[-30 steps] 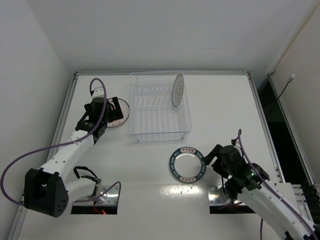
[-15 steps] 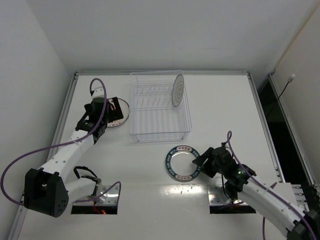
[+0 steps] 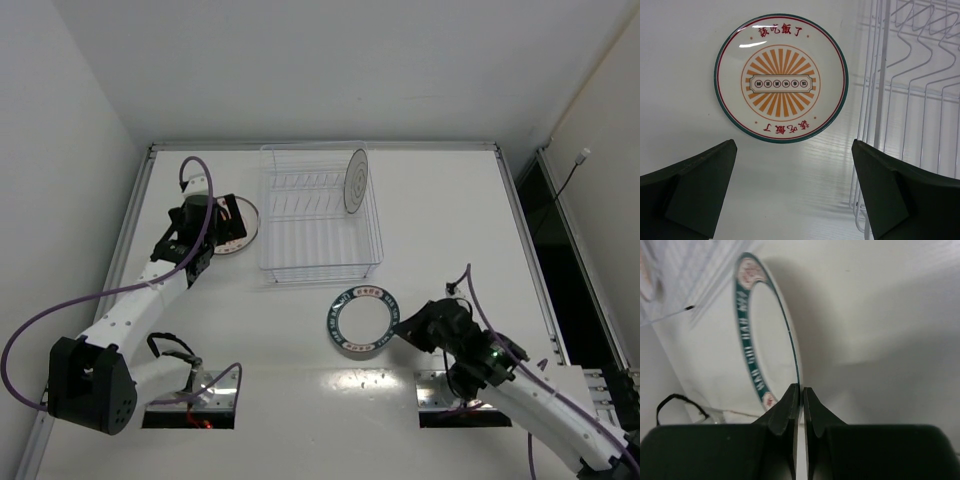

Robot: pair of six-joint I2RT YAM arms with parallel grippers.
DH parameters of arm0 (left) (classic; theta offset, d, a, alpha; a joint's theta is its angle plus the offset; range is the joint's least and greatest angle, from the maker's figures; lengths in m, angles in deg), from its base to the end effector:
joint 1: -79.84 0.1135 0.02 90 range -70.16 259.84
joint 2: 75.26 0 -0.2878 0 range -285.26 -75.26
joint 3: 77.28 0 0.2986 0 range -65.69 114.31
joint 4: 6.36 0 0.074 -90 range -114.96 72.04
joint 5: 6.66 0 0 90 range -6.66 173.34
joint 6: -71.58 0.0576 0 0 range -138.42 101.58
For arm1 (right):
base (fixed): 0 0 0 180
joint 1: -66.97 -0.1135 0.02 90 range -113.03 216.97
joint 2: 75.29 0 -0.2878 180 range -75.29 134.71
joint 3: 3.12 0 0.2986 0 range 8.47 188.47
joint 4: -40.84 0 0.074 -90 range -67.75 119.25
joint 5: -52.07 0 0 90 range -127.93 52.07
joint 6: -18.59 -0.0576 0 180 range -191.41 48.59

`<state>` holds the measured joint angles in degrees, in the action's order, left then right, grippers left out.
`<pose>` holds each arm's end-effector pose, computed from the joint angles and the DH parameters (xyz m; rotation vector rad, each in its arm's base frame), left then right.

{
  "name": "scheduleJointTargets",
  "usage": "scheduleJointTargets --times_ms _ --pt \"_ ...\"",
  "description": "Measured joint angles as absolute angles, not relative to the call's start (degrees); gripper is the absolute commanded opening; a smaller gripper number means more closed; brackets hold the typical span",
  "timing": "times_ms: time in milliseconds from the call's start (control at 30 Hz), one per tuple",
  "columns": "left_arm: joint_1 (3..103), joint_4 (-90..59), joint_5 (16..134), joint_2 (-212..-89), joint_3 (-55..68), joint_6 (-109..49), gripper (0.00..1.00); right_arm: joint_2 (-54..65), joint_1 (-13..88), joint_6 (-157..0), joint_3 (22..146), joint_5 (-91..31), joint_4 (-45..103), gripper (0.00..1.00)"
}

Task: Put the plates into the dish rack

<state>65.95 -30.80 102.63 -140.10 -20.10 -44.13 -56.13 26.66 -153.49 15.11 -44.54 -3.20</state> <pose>0.2980 -0.0541 0.2660 -0.4101 2.0562 -0.0574 0.1107 0.0852 0.1104 0.9608 2.3478 0.8506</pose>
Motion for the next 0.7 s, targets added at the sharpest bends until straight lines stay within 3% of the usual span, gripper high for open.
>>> scheduleJointTargets --times_ms 467,700 --pt "65.95 -30.8 102.87 -140.1 -20.1 -44.13 1.0 -51.45 23.23 -145.12 56.61 -62.03 -27.31 0.0" --pt "65.95 -30.8 102.89 -140.1 -20.1 -44.13 1.0 -32.52 23.29 -130.65 77.03 -75.43 -20.99 0.0"
